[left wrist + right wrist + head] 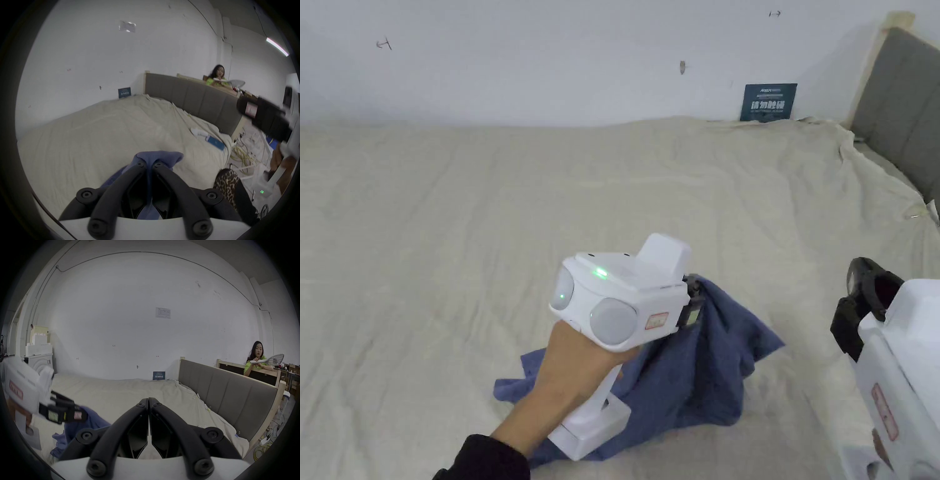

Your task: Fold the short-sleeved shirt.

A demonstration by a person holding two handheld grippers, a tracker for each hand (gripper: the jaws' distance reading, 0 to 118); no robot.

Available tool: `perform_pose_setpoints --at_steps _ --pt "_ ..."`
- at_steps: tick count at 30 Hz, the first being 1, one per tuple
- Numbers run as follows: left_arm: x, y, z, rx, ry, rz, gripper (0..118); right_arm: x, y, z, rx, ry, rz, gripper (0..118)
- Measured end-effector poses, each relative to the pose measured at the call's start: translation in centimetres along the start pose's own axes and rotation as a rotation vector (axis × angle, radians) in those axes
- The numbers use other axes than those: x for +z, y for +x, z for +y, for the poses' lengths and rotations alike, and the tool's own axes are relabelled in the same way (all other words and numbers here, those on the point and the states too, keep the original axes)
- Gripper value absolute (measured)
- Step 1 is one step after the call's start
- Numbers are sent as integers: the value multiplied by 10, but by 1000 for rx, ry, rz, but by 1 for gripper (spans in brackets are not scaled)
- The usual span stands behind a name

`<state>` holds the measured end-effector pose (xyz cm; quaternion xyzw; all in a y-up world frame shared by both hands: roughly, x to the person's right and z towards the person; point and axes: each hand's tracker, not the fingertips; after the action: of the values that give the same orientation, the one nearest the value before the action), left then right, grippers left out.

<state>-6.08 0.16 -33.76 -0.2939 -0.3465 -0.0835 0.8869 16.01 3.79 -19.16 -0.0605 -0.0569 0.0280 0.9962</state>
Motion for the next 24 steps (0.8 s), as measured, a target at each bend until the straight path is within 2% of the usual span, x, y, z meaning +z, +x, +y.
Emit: perform_pose_setpoints --at_steps 6,12,14,16,18,20,23,24 --pt "-47 -2 -44 8 -176 18 0 -3 3 -10 -11 -33 -4 0" --pt "-94 -18 -89 107 -377 69 1 -5 0 -14 -11 -57 5 0" --pt "-106 -23 -103 143 -432 79 6 -6 -1 -16 -11 -62 7 0" --pt "-114 -28 -114 188 -474 42 20 -7 -1 -18 -11 -65 7 0" --pt "-113 -28 -120 211 -458 64 31 -8 -1 -20 -11 -68 7 0" --pt "-107 -30 -120 221 -408 100 55 -10 -1 -21 -10 -72 10 0" --pt "-92 -31 -113 219 -353 135 104 -12 -1 -22 -8 -76 14 0" --pt "-85 -33 -109 233 -329 123 115 -12 -1 -21 -9 -76 16 0"
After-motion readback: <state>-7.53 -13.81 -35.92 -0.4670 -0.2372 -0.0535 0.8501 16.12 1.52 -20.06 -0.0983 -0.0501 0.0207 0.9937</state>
